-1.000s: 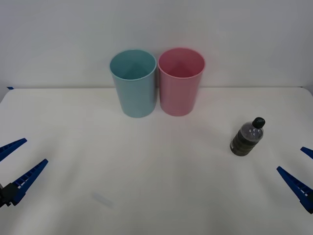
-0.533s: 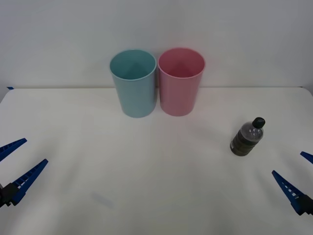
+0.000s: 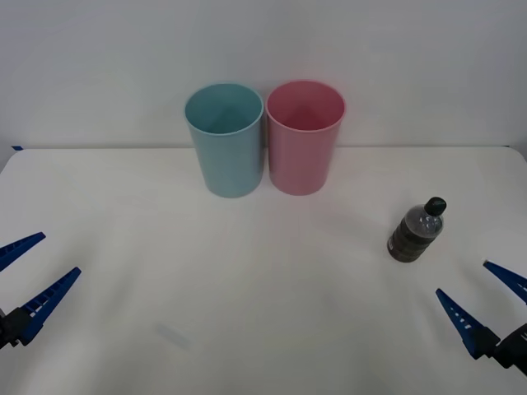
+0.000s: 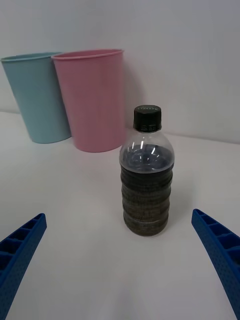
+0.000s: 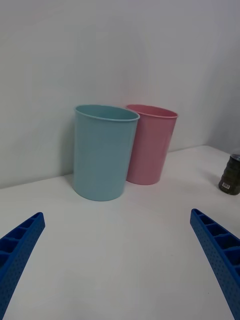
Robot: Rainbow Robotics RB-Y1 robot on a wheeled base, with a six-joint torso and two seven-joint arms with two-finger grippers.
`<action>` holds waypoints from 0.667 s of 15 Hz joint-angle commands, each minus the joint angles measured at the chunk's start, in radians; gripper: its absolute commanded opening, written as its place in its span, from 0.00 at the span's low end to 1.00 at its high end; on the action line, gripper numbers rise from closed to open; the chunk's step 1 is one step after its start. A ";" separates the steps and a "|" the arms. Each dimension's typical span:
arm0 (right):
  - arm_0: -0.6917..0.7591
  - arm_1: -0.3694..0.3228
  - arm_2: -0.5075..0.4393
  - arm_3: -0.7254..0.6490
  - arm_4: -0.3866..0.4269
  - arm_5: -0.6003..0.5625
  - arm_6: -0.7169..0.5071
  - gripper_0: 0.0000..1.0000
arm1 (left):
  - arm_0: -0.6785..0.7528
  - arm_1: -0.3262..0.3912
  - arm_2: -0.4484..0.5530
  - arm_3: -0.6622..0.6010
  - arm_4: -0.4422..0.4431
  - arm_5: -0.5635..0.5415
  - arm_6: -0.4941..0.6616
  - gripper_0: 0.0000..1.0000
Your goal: Grasp the object on the table and drop it into the matching bin: aluminum can to the light blue bin, PET bottle to the pink bin.
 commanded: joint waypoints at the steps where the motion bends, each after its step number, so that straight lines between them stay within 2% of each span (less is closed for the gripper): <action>1: -0.049 0.007 0.033 0.058 -0.008 0.018 0.013 1.00 | 0.000 0.000 0.000 0.000 0.000 0.000 0.000 1.00; 10: -0.196 0.059 0.070 0.193 0.021 0.069 0.062 1.00 | 0.000 0.000 0.000 0.000 0.000 0.000 0.000 1.00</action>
